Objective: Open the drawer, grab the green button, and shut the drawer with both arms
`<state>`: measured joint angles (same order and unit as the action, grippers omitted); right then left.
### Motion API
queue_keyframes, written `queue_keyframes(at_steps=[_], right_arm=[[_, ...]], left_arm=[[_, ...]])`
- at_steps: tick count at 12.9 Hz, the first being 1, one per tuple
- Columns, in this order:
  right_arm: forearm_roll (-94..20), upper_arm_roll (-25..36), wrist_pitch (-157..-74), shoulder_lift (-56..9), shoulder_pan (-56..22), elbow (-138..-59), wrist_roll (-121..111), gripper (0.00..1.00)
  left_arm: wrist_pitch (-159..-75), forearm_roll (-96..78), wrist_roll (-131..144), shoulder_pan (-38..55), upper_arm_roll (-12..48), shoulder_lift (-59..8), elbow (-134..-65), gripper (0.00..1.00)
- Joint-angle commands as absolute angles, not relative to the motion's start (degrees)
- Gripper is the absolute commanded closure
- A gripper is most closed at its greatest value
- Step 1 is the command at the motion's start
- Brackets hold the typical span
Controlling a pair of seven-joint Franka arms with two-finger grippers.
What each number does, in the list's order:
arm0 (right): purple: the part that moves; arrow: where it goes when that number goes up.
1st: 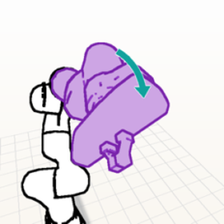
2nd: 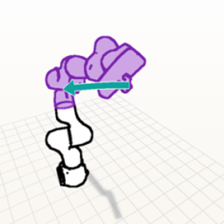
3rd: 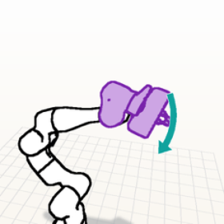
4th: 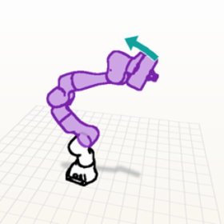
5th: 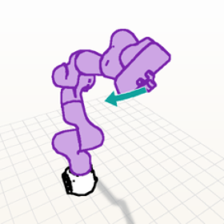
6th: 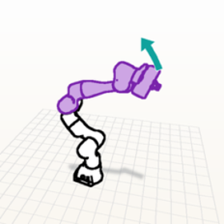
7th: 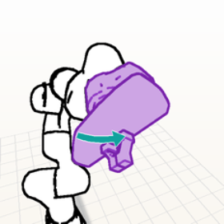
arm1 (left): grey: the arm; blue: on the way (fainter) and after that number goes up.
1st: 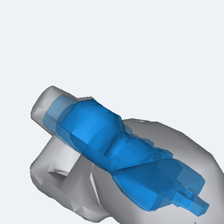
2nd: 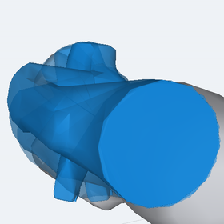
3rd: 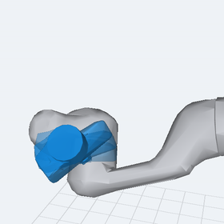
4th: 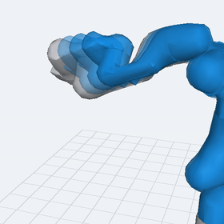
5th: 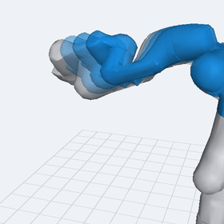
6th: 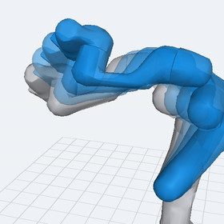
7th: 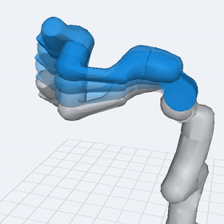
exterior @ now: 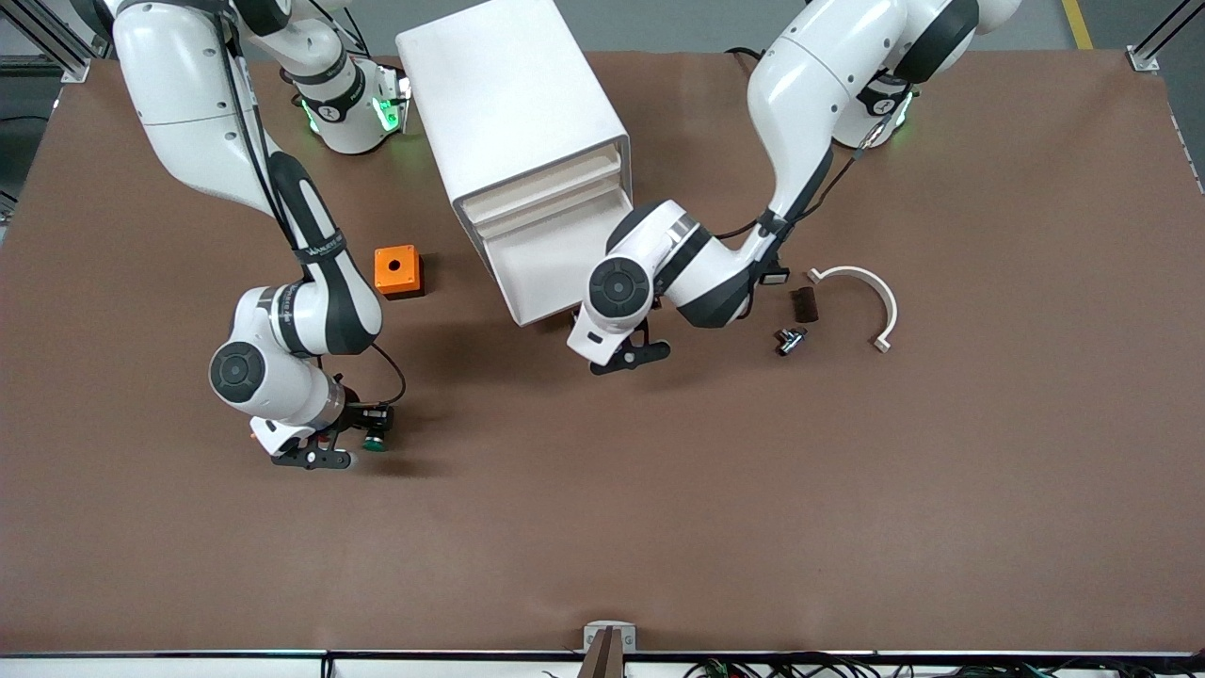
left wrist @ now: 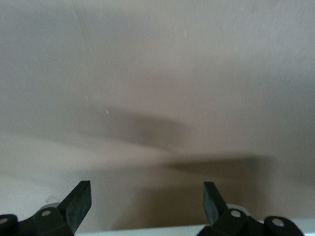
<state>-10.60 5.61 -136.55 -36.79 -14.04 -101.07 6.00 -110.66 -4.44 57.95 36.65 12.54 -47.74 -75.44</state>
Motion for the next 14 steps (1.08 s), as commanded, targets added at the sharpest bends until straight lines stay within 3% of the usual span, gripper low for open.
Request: queue_keyframes(at_steps=[1,5,14], right_arm=[[-12.0,4.7,-133.3,-33.2,-10.3,-101.4,3.9,0.00],[-12.1,4.9,-122.0,-23.8,-7.7,-101.4,3.2,0.00],[-5.5,5.8,-105.7,-3.2,-4.0,-102.6,10.2,0.00]], left_arm=[[-110.7,-5.4,59.6,38.0,12.3,-47.5,-76.2,0.00],[-110.5,-10.3,63.3,42.2,12.3,-47.5,-76.3,0.00],[-110.2,-11.4,67.1,47.5,12.3,-48.1,-77.4,0.00]])
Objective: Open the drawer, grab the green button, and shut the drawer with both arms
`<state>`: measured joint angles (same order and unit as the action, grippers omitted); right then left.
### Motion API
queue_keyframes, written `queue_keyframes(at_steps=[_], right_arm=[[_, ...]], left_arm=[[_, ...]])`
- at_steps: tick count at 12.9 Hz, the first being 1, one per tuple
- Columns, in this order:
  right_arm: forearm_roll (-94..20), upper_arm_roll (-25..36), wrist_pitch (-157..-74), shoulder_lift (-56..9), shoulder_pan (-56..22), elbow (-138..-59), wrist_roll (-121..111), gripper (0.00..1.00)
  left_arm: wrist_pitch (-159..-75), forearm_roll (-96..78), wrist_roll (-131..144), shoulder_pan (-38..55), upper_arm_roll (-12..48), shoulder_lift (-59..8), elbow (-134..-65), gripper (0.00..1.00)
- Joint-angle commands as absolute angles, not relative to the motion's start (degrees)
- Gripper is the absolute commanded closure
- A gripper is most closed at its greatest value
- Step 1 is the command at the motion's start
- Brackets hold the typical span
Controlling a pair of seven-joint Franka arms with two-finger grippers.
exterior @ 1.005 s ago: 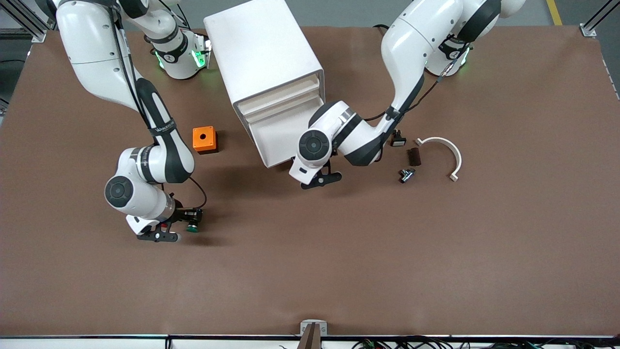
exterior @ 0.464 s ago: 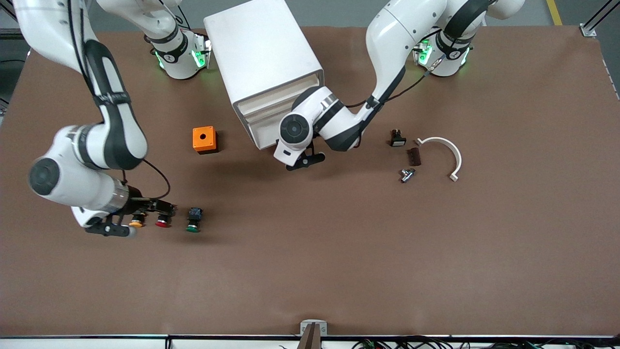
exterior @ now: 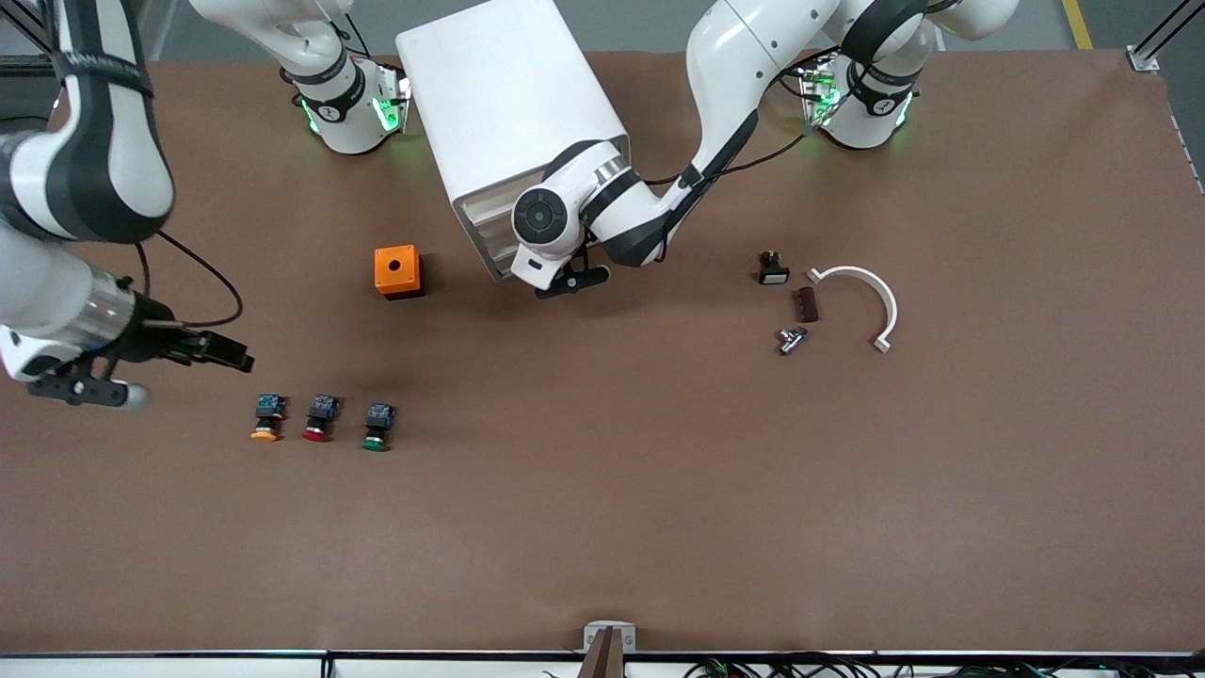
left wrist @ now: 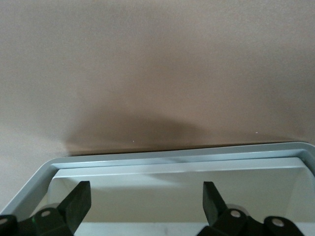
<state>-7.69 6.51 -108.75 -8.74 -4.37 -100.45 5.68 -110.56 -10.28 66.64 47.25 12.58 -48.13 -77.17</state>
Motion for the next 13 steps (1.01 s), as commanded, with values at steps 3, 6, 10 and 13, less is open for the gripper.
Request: queue_keyframes(at_steps=[3,6,10,13], right_arm=[[-3.0,5.8,-104.6,2.4,-4.0,-102.0,11.2,0.00],[-1.0,5.5,-100.0,5.6,-4.2,-100.7,15.1,0.00],[0.2,5.0,-94.1,5.3,-4.7,-93.5,15.7,0.00],[0.4,5.2,-92.5,2.8,-4.1,-88.2,12.5,0.00]], left_arm=[[-110.0,-13.0,67.4,48.2,12.1,-47.5,-77.3,0.00],[-110.0,-11.3,66.6,43.4,10.5,-46.1,-77.0,0.00],[-107.4,0.6,66.5,33.1,10.0,-37.9,-77.0,0.00],[-103.4,3.3,65.5,24.9,10.0,-30.3,-77.0,0.00]])
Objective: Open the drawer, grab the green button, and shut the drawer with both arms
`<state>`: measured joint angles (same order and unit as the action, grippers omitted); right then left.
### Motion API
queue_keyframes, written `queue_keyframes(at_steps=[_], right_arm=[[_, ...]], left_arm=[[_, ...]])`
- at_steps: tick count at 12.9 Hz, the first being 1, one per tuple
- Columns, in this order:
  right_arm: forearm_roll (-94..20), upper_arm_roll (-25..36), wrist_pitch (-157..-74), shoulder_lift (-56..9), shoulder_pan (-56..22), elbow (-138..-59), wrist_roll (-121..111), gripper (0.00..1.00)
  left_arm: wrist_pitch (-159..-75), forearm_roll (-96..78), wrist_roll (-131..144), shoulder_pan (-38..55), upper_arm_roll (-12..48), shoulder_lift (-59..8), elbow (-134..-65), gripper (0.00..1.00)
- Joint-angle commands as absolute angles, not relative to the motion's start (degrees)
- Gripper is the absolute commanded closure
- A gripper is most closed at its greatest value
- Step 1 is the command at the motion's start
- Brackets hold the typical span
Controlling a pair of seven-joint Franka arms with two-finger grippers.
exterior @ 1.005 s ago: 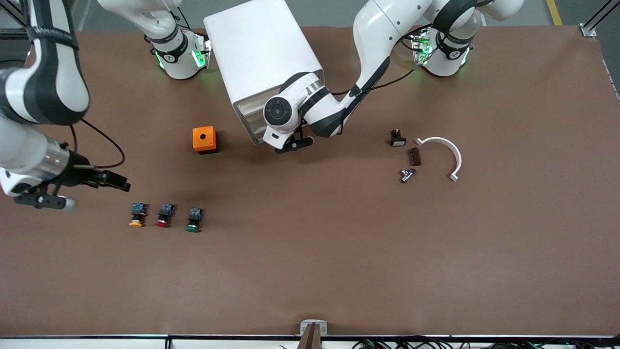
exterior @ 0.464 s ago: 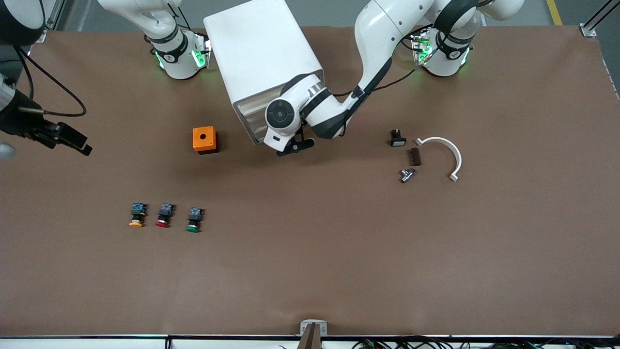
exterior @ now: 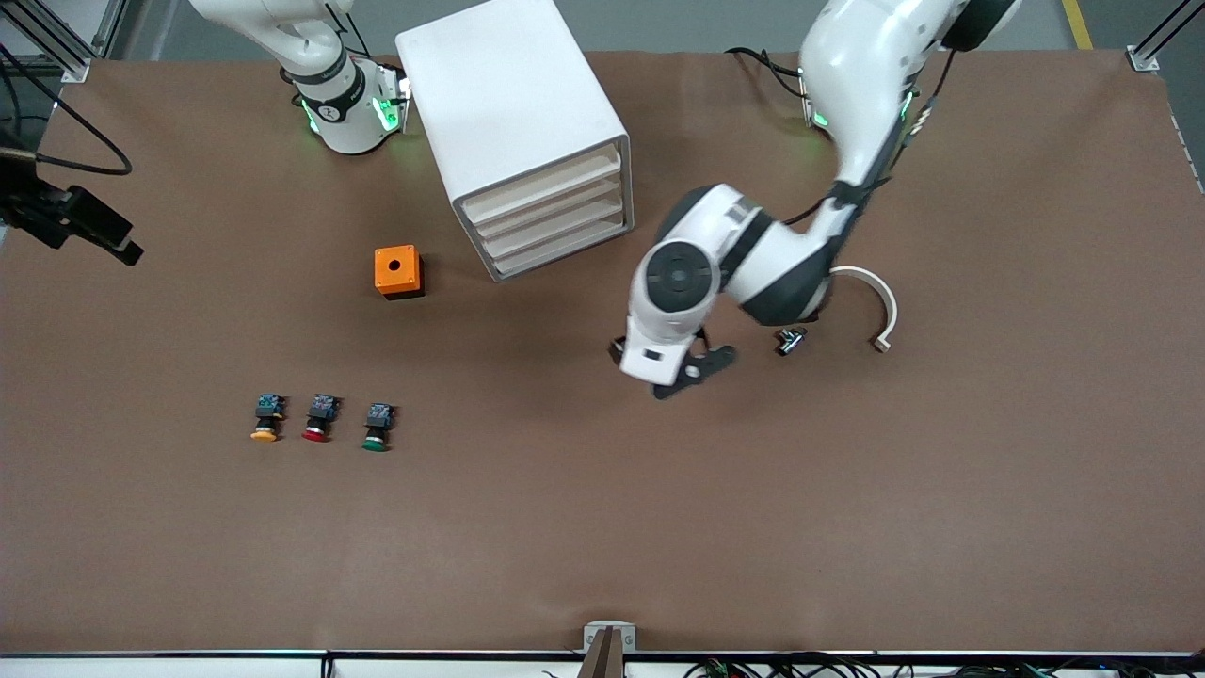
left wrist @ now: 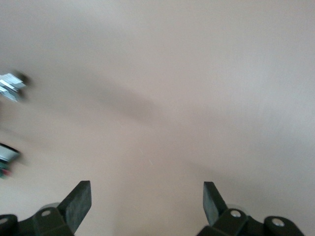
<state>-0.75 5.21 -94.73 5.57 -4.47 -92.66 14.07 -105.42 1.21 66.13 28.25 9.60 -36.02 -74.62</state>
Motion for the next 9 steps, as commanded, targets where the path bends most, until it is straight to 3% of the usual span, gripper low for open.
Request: queue_keyframes(at_steps=[1,5,9], right_arm=[[0.4,5.2,-92.0,1.8,-4.0,-86.9,11.0,0.00],[0.4,5.3,-92.2,-2.4,-3.9,-84.4,10.4,0.00],[0.6,5.4,-92.9,-2.8,-4.0,-85.7,10.5,0.00]], left_arm=[[-103.1,4.4,62.4,22.3,10.0,-28.2,-77.0,0.00],[-101.6,4.7,50.8,10.5,10.3,-21.7,-77.0,0.00],[-94.9,4.7,36.6,3.0,10.1,-15.3,-77.0,0.00]])
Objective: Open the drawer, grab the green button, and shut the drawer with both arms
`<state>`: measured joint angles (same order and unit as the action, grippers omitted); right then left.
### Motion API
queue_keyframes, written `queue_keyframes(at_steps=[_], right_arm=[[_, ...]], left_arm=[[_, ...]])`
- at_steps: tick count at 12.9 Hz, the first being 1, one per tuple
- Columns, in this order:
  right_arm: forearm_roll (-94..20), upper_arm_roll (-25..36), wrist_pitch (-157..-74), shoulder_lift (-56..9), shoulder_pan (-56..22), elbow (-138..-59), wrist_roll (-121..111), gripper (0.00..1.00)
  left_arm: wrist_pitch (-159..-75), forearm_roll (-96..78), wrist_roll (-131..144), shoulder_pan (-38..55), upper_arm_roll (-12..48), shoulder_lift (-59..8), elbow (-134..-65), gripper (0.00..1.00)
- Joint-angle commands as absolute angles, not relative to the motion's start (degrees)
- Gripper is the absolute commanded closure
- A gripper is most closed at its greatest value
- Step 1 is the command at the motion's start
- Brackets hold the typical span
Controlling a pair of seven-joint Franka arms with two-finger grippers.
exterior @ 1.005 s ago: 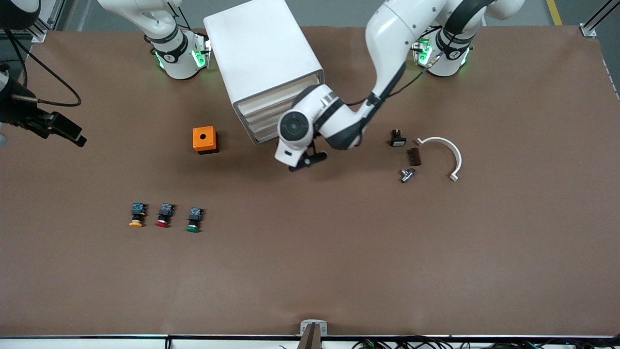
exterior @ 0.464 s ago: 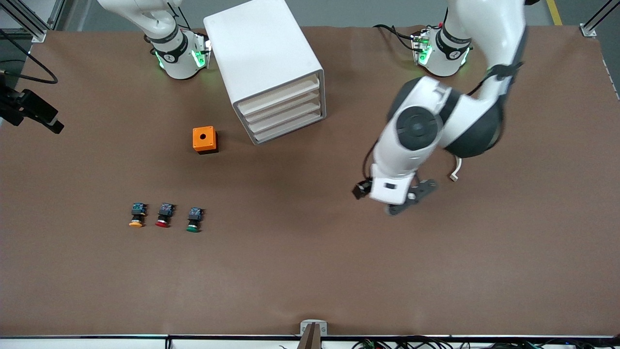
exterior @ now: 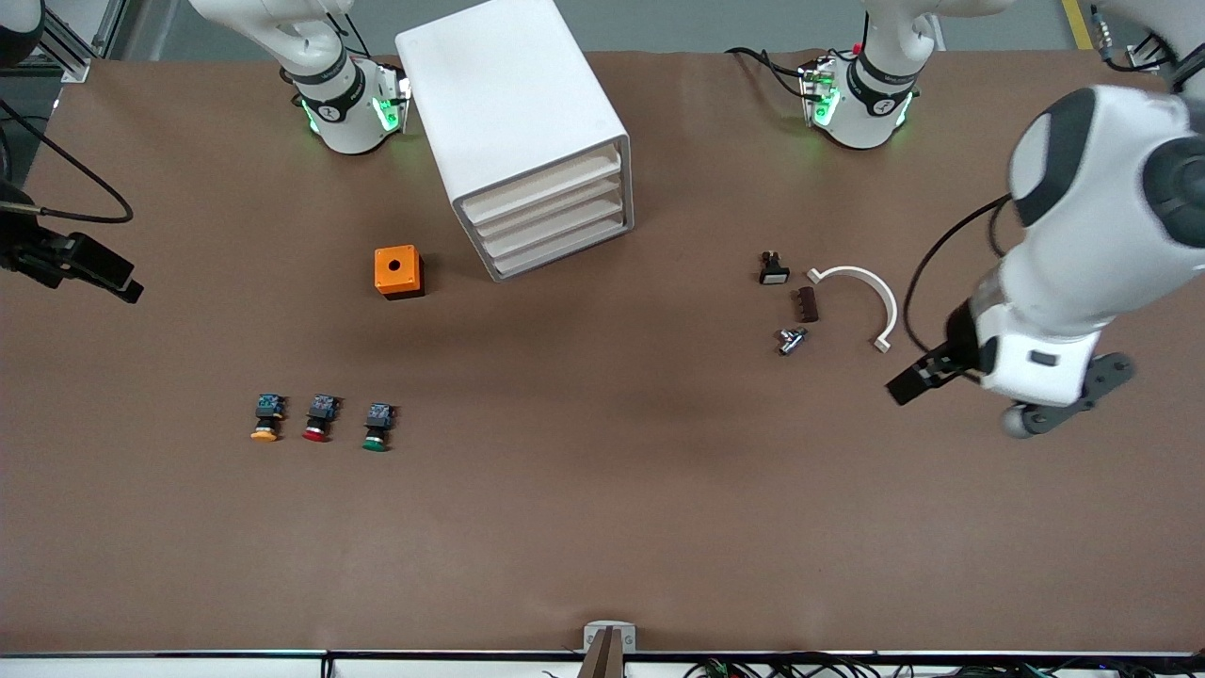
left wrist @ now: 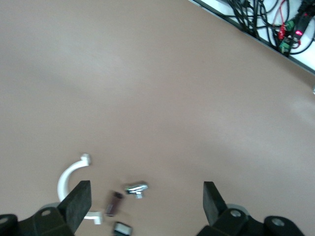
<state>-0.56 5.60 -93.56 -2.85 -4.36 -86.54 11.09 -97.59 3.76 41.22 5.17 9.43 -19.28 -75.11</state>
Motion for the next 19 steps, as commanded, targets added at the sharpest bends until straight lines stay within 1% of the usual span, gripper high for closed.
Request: queue_keyframes(at_steps=[1,3,9,10,12,14,16,19], right_arm=[[1.1,5.5,-93.8,-2.7,-4.0,-86.6,10.5,0.00],[1.1,5.6,-98.8,-0.5,-4.0,-91.8,10.4,0.00],[0.5,5.6,-98.2,-0.3,-2.9,-91.8,5.3,0.00],[0.5,5.7,-97.8,-0.3,-3.0,-91.8,5.2,0.00],[0.5,5.7,-97.6,-0.2,-3.0,-91.8,5.3,0.00],[0.5,5.6,-97.6,-0.2,-3.0,-91.8,5.3,0.00],[0.5,5.7,-97.3,-0.2,-3.0,-91.9,5.3,0.00],[0.6,5.6,-97.0,-0.2,-3.0,-91.9,5.3,0.00]], left_arm=[[-92.9,4.7,33.0,1.9,10.0,-14.0,-77.0,0.00],[-89.5,4.6,27.4,-0.2,10.0,-11.1,-77.1,0.00],[-80.8,3.6,17.2,-2.9,10.1,-5.5,-77.5,0.00],[-80.7,3.3,17.0,-2.8,9.8,-4.6,-77.8,0.00],[-80.7,2.0,14.2,-1.4,6.4,-0.5,-80.6,0.00],[-80.7,1.0,11.9,-1.4,5.5,1.8,-83.4,0.00],[-81.3,1.0,10.6,-1.5,5.4,3.0,-85.0,0.00],[-81.2,0.9,9.3,-2.3,5.5,2.9,-84.7,0.00]])
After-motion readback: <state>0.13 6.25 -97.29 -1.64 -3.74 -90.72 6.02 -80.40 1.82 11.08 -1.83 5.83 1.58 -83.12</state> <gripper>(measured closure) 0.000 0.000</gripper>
